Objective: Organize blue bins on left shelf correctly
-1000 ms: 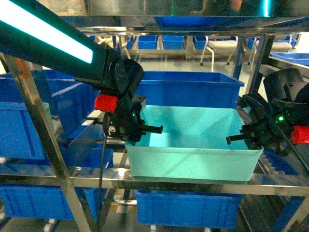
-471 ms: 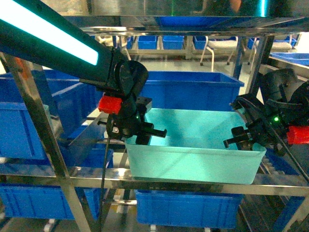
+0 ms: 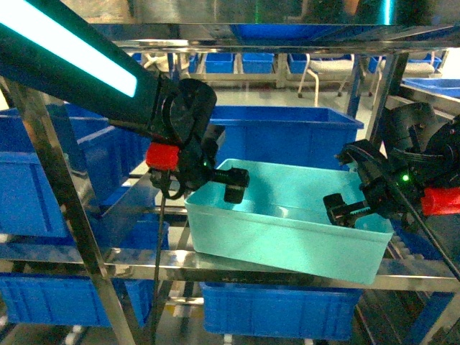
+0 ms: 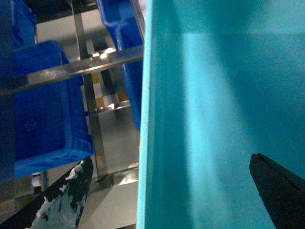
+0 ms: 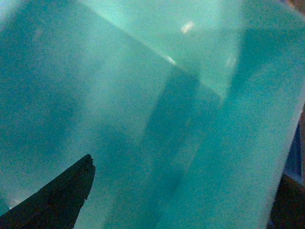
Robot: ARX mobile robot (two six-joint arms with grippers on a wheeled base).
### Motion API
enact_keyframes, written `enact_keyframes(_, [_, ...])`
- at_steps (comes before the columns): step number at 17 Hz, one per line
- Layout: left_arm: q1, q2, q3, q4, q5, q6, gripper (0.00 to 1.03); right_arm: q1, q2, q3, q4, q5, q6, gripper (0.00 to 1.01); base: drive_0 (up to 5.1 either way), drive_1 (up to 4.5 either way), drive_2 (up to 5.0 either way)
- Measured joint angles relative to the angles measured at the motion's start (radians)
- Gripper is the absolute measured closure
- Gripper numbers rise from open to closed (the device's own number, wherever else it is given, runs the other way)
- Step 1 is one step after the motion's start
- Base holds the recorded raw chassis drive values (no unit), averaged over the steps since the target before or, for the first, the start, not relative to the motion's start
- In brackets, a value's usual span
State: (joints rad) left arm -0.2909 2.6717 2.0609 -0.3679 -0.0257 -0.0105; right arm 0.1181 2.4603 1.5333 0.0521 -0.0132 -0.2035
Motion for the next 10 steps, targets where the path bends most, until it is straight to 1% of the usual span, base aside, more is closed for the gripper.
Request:
enact_keyframes(1, [0.001,-0.040,-0.010,0.034,0.006,-0.030,0.05,0.000,-0.001,-0.010,0.068,0.016,0.004,0.03,0.0,0.00,0.0])
enact_keyframes(2, [-0.007,-0.061,-0.050,0.077,0.011,-0.063,0.05,0.000,-0.032,-0.039,0.136,0.026,0.033,0.03,0.0,0.00,0.0])
enact_keyframes(3, [-0.020,-0.130,-0.187,0.190,0.010,-0.115,0.05,0.000,-0.115,-0.159,0.300,0.045,0.067,0.03,0.0,0.00,0.0])
enact_keyframes(4, [-0.020,-0.162,-0.222,0.224,0.009,-0.119,0.05,0.000,-0.138,-0.194,0.337,0.055,0.076,0.03,0.0,0.00,0.0])
enact_keyframes(9, [-0.022,-0.219,-0.291,0.294,0.001,-0.122,0.05,-0.001,-0.177,-0.266,0.410,0.070,0.085,0.03,0.0,0.00,0.0])
enact_keyframes(10, [-0.023,-0.238,-0.317,0.314,-0.001,-0.122,0.05,-0.001,-0.193,-0.296,0.438,0.082,0.087,0.03,0.0,0.00,0.0])
